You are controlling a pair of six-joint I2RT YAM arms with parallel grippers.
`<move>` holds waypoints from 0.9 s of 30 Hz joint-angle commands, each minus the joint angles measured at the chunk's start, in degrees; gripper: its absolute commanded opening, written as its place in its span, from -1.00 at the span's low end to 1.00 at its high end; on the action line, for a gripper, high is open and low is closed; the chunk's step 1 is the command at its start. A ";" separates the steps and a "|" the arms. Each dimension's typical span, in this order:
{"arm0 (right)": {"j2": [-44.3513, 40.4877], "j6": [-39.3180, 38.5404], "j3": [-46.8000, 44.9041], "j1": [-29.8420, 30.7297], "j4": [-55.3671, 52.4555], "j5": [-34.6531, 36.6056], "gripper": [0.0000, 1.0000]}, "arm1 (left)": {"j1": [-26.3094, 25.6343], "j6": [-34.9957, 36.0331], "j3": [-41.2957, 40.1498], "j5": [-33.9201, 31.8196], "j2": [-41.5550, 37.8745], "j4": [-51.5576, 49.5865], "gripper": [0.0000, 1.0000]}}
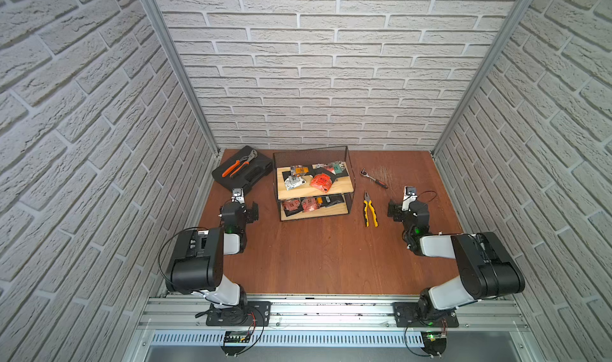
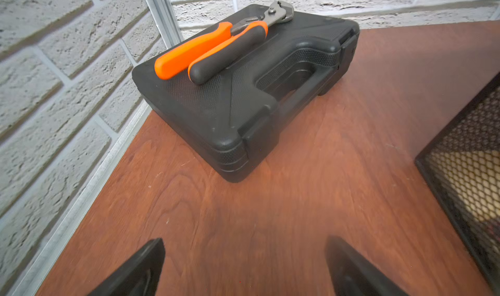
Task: Remove the tea bags from the shelf
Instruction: Pick up the tea bag from the shelf.
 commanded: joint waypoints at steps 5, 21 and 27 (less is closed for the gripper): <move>-0.38 0.15 0.13 -0.34 2.60 -0.31 0.98 | -0.32 0.64 0.75 -0.45 -0.13 2.58 0.97; -8.80 0.63 10.55 0.05 -22.18 0.89 0.99 | -3.06 -0.98 13.18 -7.15 -11.43 -26.34 0.96; -19.05 3.36 25.40 0.34 -32.71 1.14 0.99 | -8.16 -5.43 25.05 -17.81 -22.68 -36.41 0.96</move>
